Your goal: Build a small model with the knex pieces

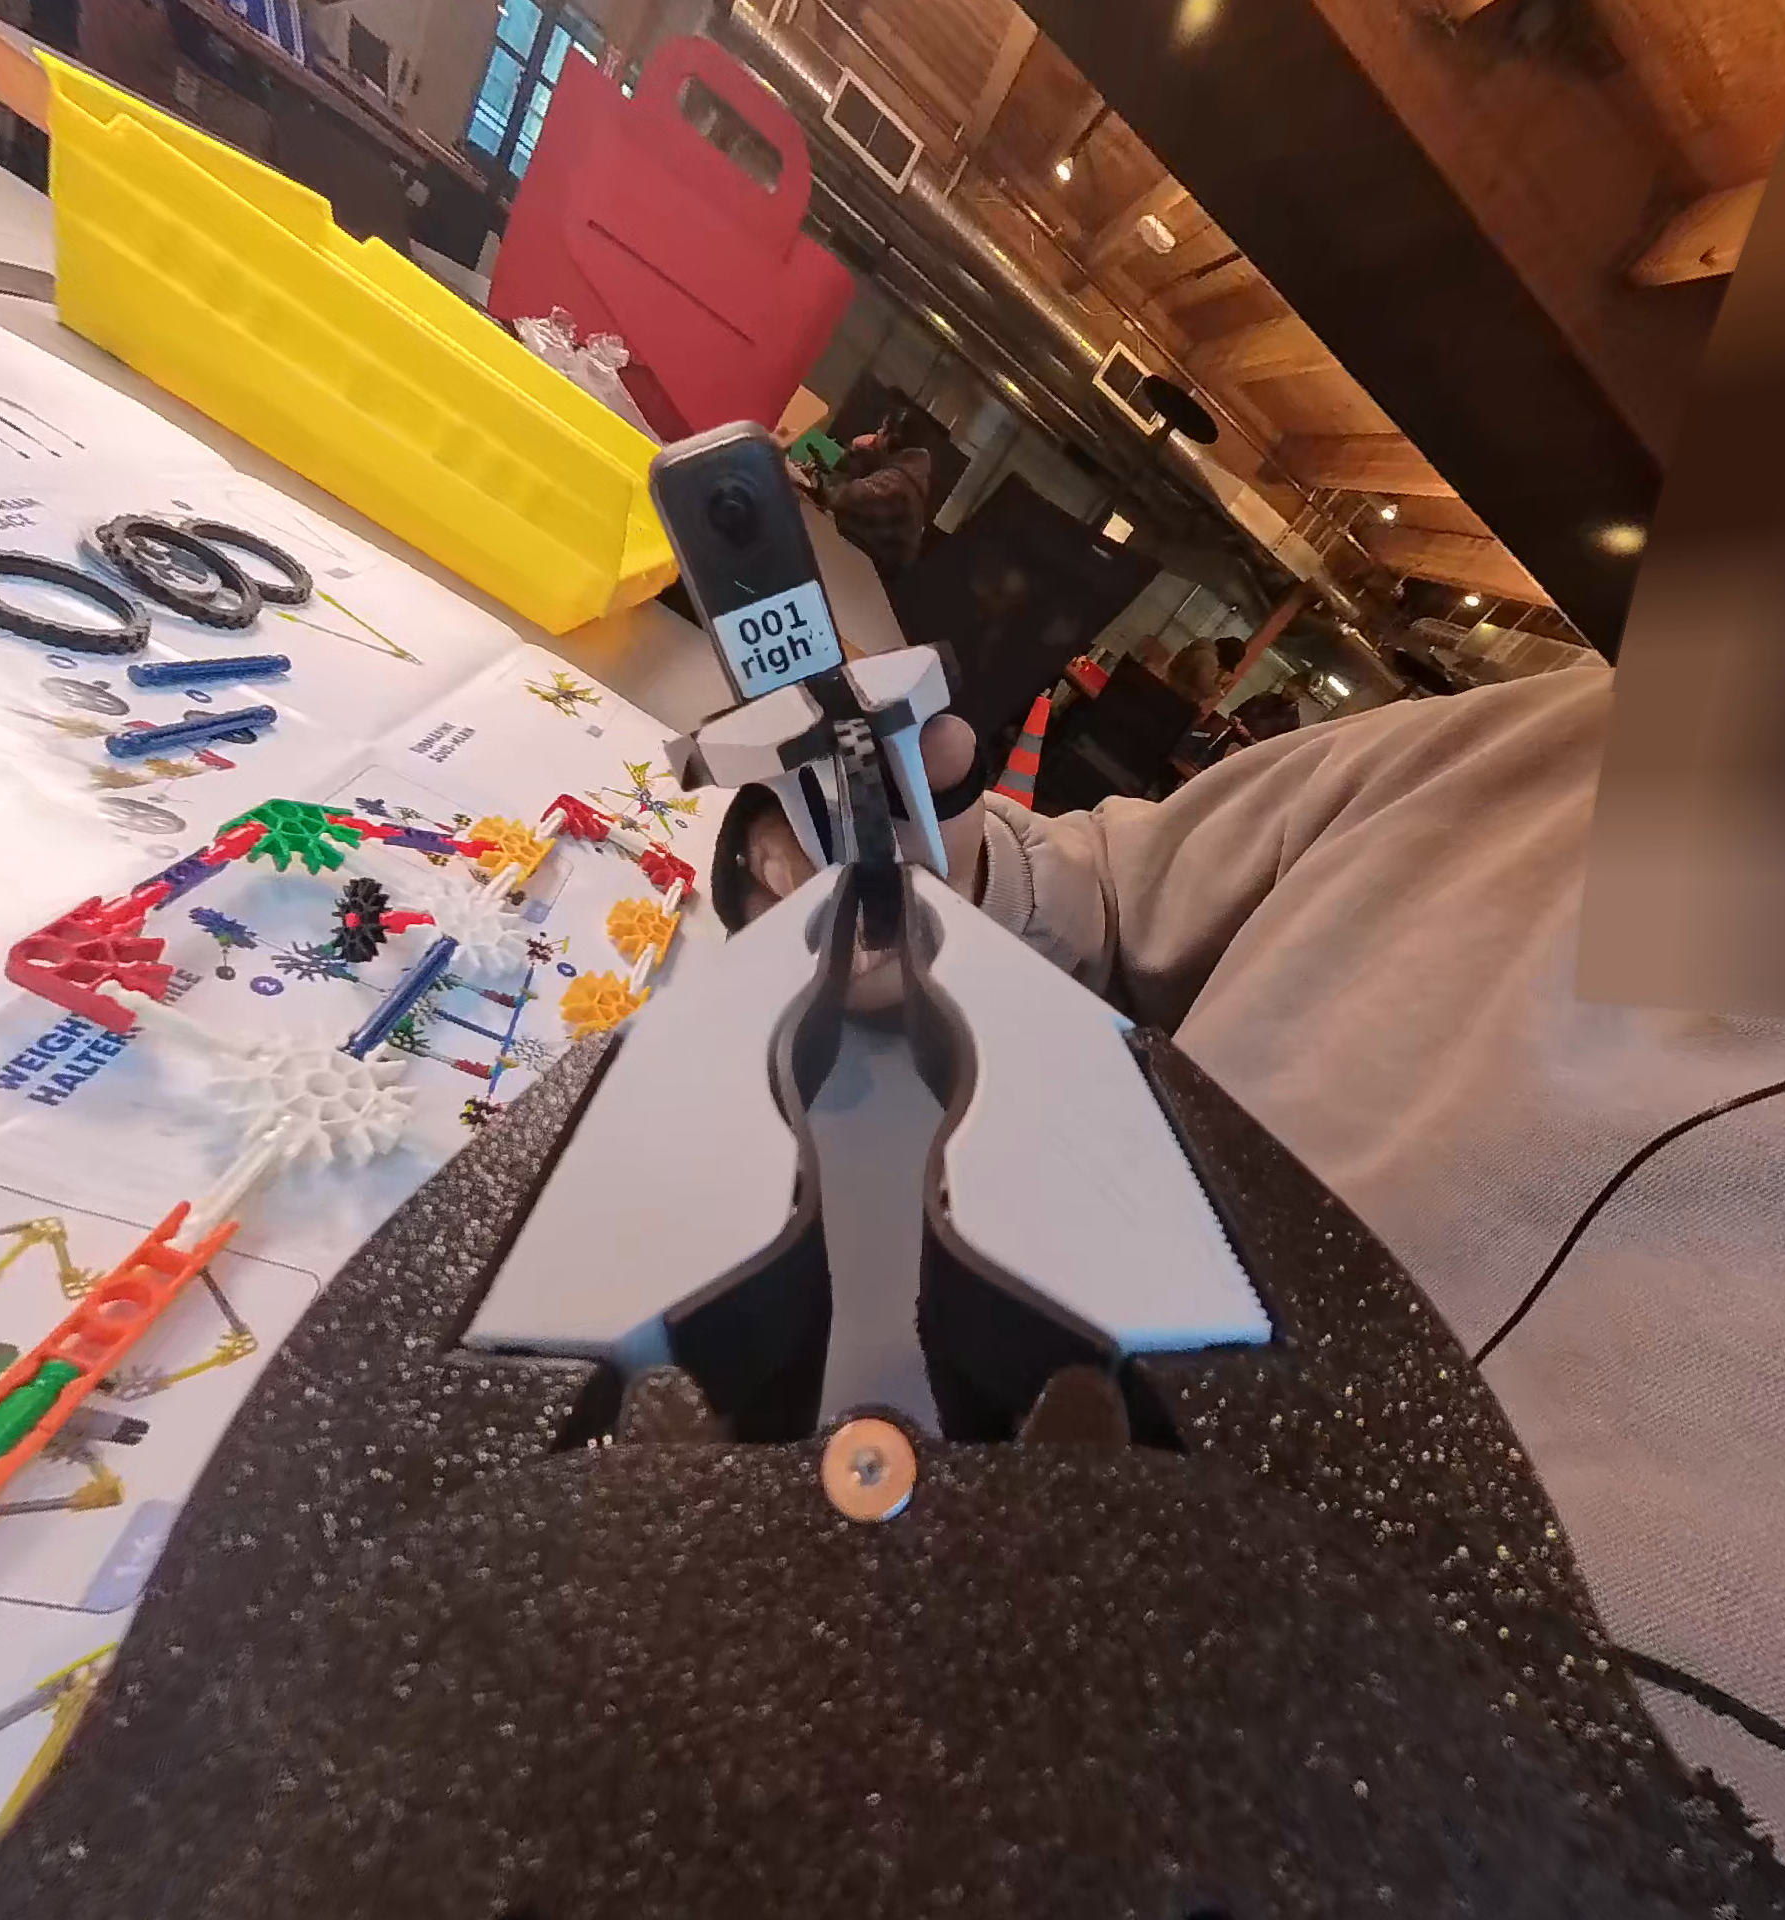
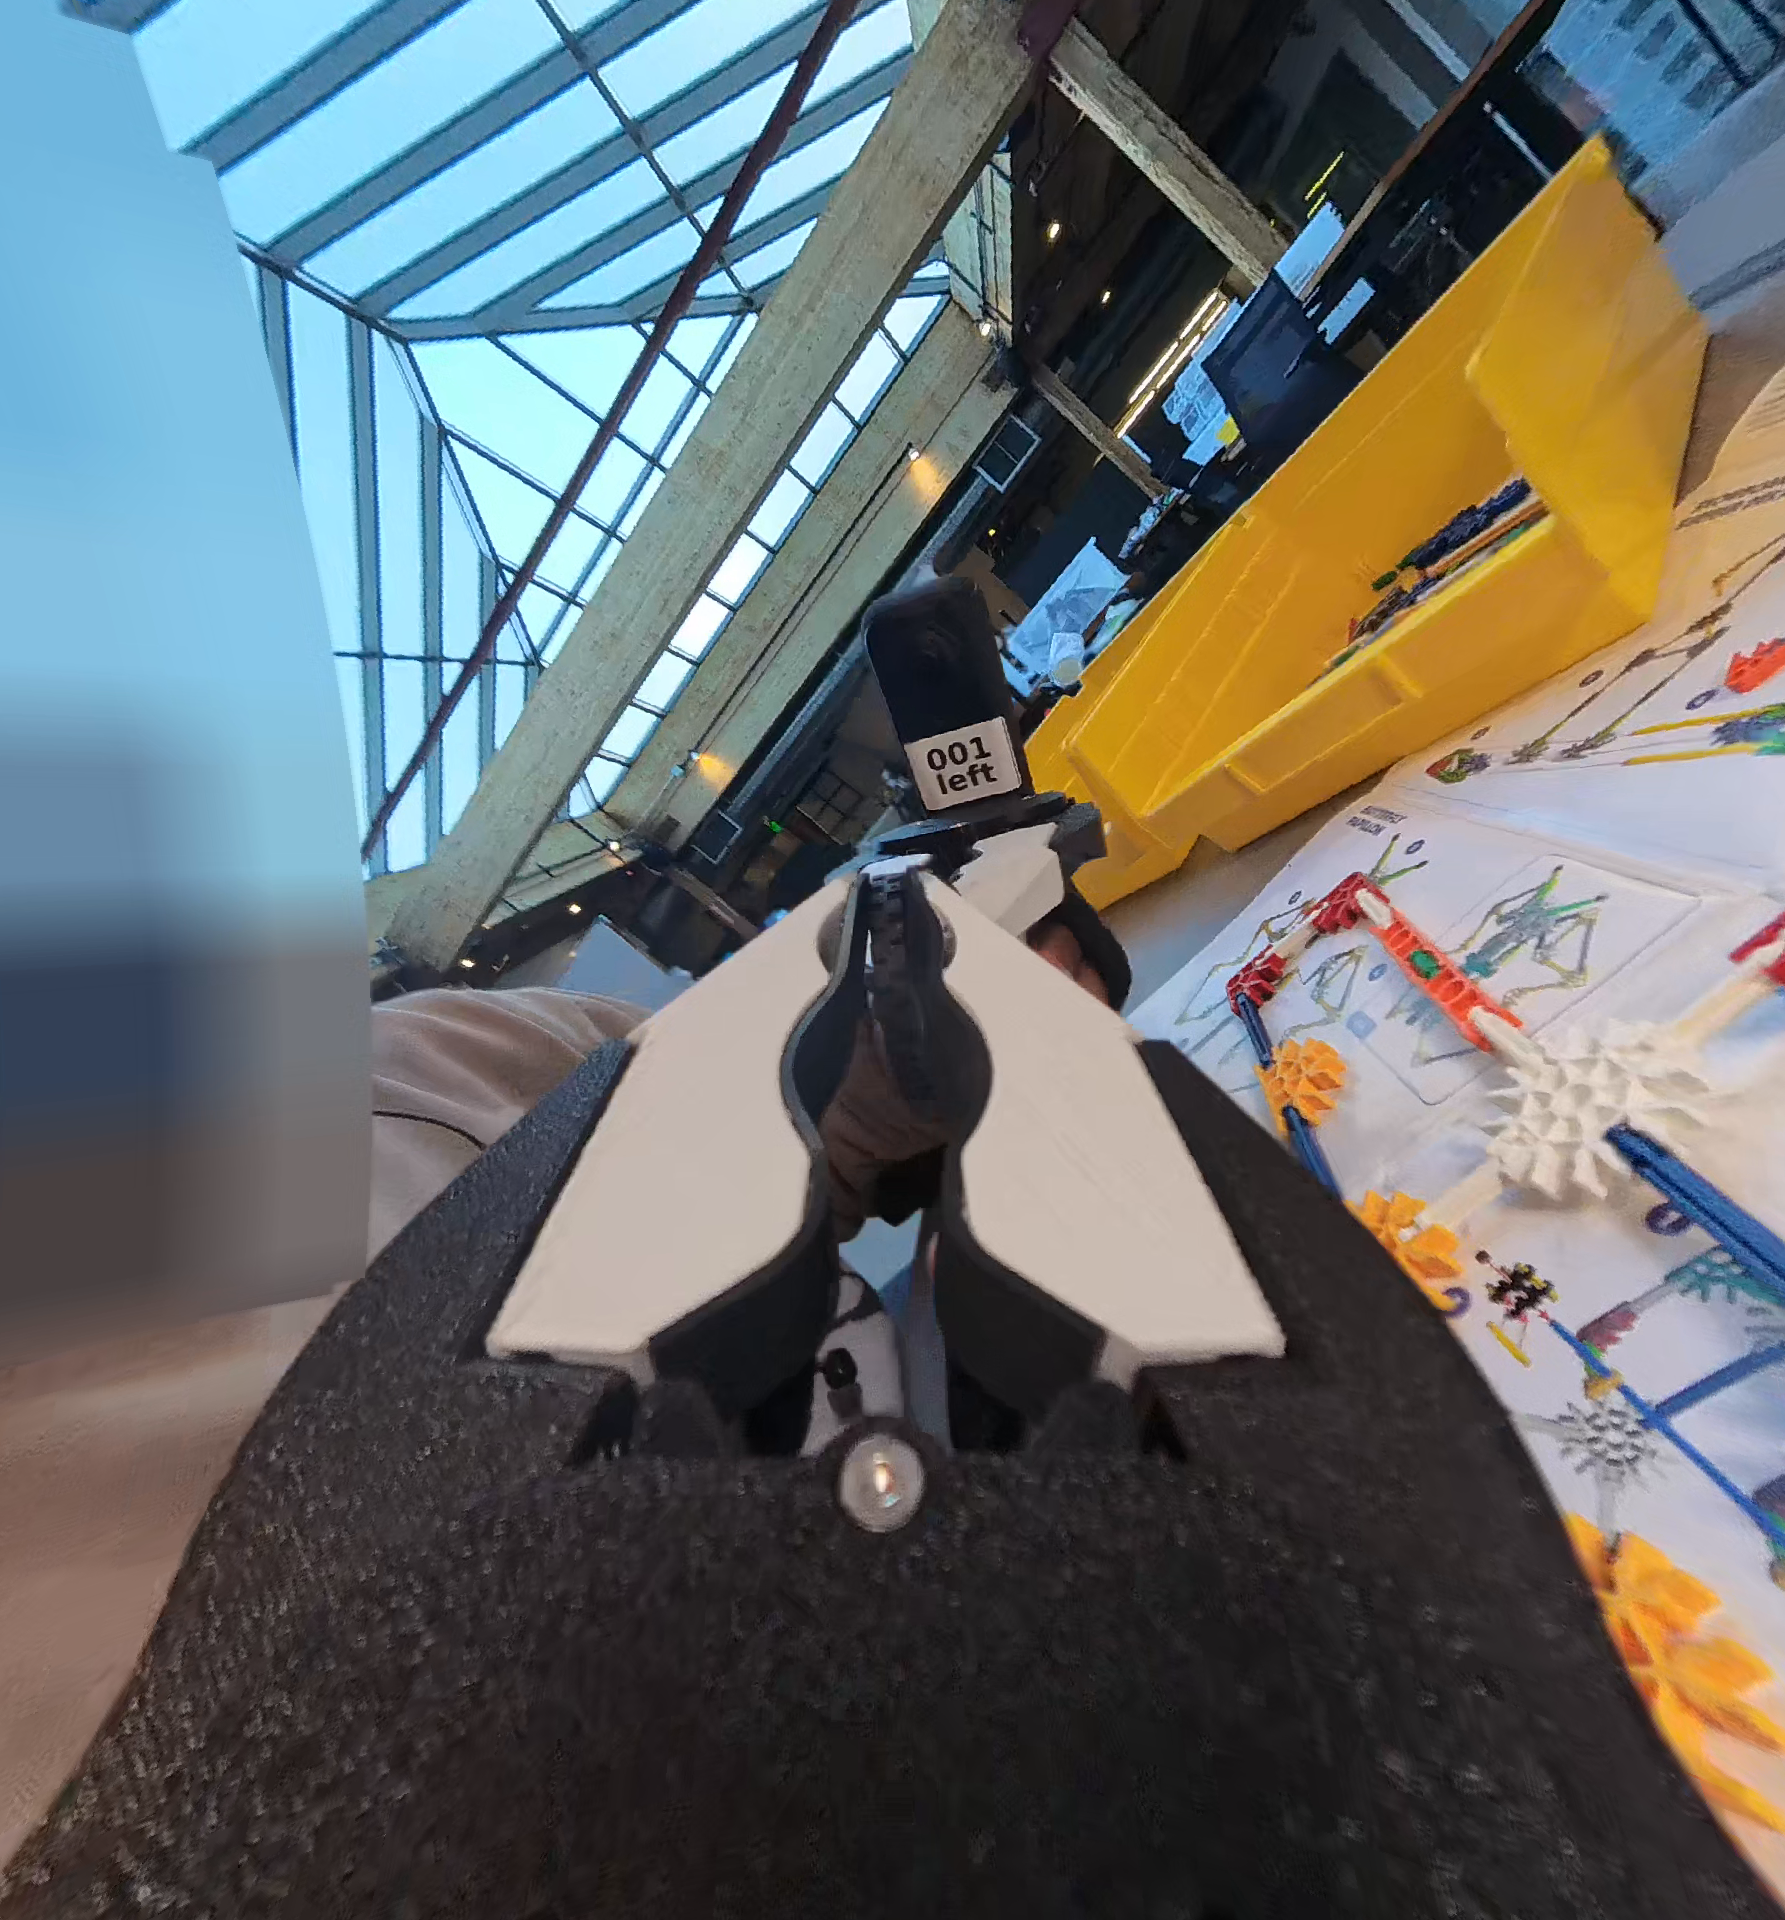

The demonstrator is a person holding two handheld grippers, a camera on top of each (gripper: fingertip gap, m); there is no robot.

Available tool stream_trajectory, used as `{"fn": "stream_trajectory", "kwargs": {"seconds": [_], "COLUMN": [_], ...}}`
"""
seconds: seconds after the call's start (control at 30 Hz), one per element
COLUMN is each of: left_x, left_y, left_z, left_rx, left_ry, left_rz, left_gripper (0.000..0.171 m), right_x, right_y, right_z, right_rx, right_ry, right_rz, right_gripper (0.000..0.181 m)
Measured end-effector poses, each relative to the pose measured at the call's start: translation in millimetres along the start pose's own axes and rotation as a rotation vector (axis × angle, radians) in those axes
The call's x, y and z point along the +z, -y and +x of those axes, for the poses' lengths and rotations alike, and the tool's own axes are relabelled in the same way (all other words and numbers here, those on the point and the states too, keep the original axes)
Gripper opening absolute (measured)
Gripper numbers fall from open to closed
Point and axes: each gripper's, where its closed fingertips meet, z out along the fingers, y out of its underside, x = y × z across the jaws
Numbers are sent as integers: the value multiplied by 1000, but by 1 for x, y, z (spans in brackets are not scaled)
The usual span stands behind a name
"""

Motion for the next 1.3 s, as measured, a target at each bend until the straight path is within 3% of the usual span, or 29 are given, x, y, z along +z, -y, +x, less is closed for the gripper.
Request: {"fn": "stream_trajectory", "kwargs": {"seconds": [0.1,0.23,0.53,0.97,1.1,1.17,1.3], "left_x": [-4,-4,-12,-2,-5,-3,-4], "left_y": [5,5,22,10,13,11,11], "left_z": [-3,-3,10,28,36,37,42], "left_rx": [-42,-71,-207,-186,-237,-231,-274], "left_ry": [-2,-10,-174,-277,-357,-357,-414], "left_rz": [36,40,163,101,120,107,110], "left_gripper": [4,4,12,9,18,9,9], "right_x": [0,1,-1,5,4,4,6], "right_y": [-2,-14,-5,-14,-14,-17,-20], "right_z": [-1,5,-12,-17,-22,-25,-31], "right_rx": [-165,-259,70,142,150,155,154], "right_ry": [-59,-126,94,161,191,210,237], "right_rz": [-58,-135,-56,-82,-87,-105,-114], "right_gripper": [14,7,3,4,4,4,4]}}
